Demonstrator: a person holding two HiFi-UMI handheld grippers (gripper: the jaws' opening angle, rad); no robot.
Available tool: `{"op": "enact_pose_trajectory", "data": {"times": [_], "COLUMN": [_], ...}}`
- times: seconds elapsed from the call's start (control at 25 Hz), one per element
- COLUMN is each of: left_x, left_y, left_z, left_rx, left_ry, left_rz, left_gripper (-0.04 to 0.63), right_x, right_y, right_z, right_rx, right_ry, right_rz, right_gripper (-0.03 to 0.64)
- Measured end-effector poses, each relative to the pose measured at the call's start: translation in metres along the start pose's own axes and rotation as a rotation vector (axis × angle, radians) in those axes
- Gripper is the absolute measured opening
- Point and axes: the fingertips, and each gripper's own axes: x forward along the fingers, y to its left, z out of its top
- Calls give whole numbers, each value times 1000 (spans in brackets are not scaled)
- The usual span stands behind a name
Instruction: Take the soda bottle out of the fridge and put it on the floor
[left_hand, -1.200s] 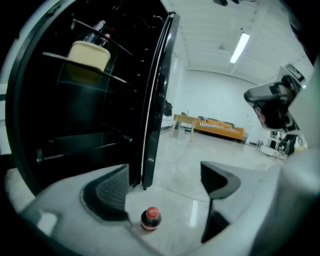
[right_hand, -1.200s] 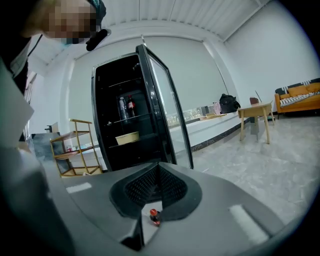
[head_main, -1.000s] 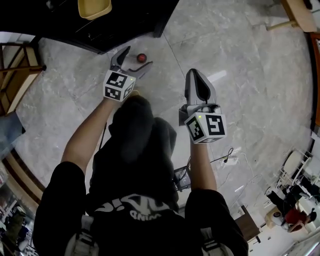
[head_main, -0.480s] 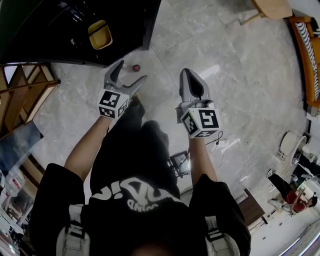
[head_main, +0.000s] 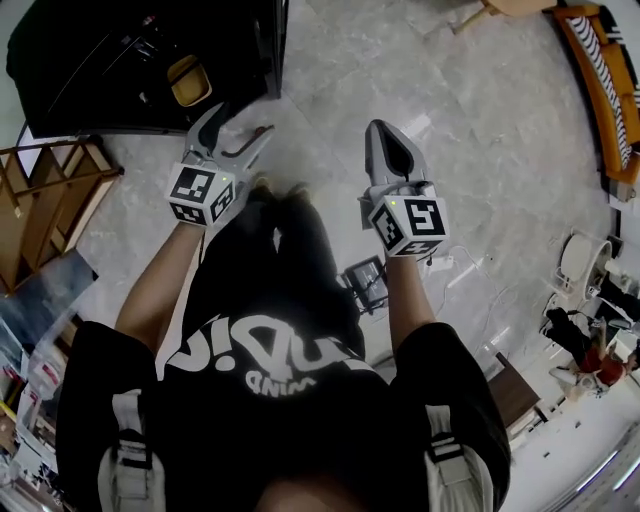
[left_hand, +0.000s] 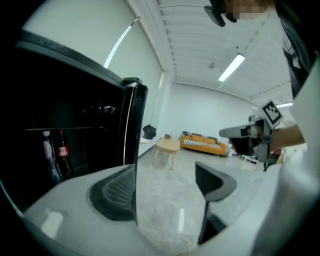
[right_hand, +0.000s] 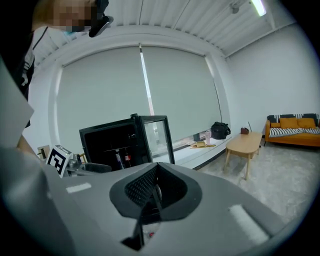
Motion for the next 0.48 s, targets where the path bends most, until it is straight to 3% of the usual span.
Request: {"op": "enact_pose_trajectory", "data": {"times": [0.08, 0.48], "left_x": [-4, -19], "left_y": [-8, -51], "left_z": [16, 61], "left_rx": [5, 25], "left_ry": [-8, -65], "left_rz": [-8, -65], "left_gripper": [356, 80], "right_x": [-12, -62], "right_y": [-6, -29], "right_z": [9, 34], "right_rx": [-11, -12], "right_ry": [-1, -24], "right_rz": [-9, -53], "right_gripper": [0, 0]}}
